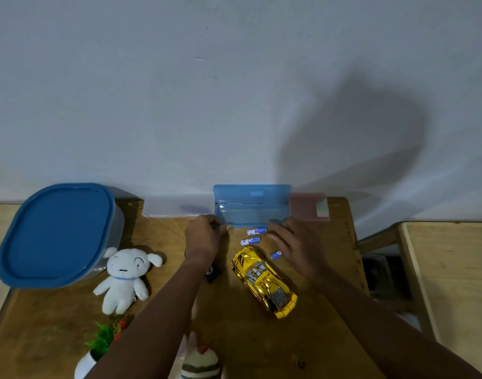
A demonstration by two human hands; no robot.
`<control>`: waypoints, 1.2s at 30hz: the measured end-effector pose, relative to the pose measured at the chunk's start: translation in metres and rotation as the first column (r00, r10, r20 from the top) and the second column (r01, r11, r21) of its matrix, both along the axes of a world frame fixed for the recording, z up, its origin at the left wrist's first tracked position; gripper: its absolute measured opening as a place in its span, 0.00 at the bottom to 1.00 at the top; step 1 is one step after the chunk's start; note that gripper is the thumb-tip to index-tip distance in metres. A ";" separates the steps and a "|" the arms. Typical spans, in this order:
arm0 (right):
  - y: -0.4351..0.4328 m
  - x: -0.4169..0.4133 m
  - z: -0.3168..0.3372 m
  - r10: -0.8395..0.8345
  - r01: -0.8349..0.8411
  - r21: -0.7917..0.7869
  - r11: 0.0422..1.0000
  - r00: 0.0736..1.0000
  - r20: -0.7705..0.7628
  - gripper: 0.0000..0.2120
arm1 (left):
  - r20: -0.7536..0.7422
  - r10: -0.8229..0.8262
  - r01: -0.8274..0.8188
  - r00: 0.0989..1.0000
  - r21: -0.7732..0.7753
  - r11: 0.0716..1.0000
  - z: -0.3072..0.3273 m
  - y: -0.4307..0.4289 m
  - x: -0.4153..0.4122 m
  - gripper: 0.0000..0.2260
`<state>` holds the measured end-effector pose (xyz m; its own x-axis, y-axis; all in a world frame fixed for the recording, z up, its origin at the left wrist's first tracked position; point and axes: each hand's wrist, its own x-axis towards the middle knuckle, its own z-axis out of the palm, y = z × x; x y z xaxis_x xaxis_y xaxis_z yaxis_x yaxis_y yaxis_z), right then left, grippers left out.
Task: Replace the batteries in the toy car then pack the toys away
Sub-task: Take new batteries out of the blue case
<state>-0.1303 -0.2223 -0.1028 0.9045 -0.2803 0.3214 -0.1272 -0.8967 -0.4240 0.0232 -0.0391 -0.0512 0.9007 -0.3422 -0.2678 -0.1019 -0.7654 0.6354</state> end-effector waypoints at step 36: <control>-0.008 0.041 0.023 -0.141 0.117 -0.114 0.987 0.960 -0.242 0.17 | 0.362 -0.439 0.279 0.823 0.416 0.866 -0.007 -0.006 -0.005 0.21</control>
